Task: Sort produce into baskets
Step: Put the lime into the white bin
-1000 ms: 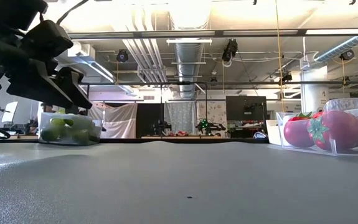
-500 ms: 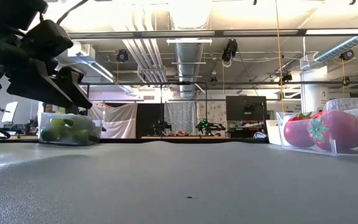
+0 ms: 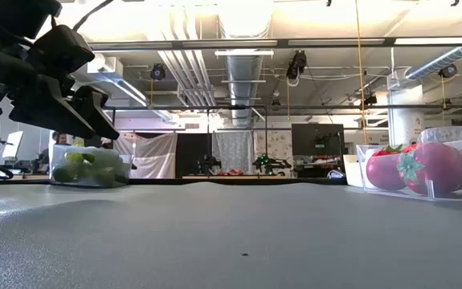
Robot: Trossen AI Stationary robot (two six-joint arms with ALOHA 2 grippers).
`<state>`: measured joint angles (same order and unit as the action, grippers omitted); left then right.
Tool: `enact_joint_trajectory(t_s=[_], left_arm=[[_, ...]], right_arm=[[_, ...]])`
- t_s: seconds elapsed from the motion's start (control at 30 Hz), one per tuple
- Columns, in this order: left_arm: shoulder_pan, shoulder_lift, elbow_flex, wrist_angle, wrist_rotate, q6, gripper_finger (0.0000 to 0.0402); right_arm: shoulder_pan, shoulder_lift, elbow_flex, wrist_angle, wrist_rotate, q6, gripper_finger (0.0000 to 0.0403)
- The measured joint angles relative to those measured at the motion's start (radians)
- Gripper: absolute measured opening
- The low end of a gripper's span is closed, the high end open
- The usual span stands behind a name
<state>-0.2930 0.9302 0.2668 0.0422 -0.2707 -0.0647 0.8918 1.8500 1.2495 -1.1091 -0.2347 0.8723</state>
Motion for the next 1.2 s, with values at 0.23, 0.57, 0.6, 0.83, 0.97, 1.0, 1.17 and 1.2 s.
enact_joint_trajectory(t_s=[0.23, 0.57, 0.6, 0.83, 0.97, 1.0, 1.17, 1.2], left_arm=[[0.000, 0.000, 0.000, 0.003, 0.000, 0.000, 0.0255], [0.000, 0.000, 0.000, 0.003, 0.000, 0.000, 0.0255], [0.000, 0.000, 0.000, 0.003, 0.000, 0.000, 0.0255], [0.000, 0.000, 0.000, 0.009, 0.000, 0.000, 0.0255], [0.000, 0.000, 0.000, 0.016, 0.000, 0.000, 0.0255], [0.000, 0.000, 0.000, 0.020, 0.000, 0.000, 0.0255], [0.000, 0.000, 0.000, 0.025, 0.000, 0.000, 0.0255], [0.000, 0.000, 0.000, 0.027, 0.000, 0.000, 0.0255]], right_arm=[[-0.039, -0.003, 0.035, -0.024, 0.000, 0.006, 0.0148], [-0.193, -0.078, 0.226, -0.153, 0.091, -0.016, 0.0143], [-0.209, -0.094, 0.244, -0.156, 0.143, -0.021, 0.0142], [-0.328, -0.240, 0.282, -0.181, 0.562, 0.030, 0.0142], [-0.438, -0.330, 0.270, -0.305, 0.752, 0.202, 0.0140], [-0.477, -0.347, 0.265, -0.353, 0.785, 0.263, 0.0139], [-0.689, -0.448, 0.200, -0.461, 0.912, 0.470, 0.0138], [-0.734, -0.467, 0.180, -0.450, 0.917, 0.471, 0.0138]])
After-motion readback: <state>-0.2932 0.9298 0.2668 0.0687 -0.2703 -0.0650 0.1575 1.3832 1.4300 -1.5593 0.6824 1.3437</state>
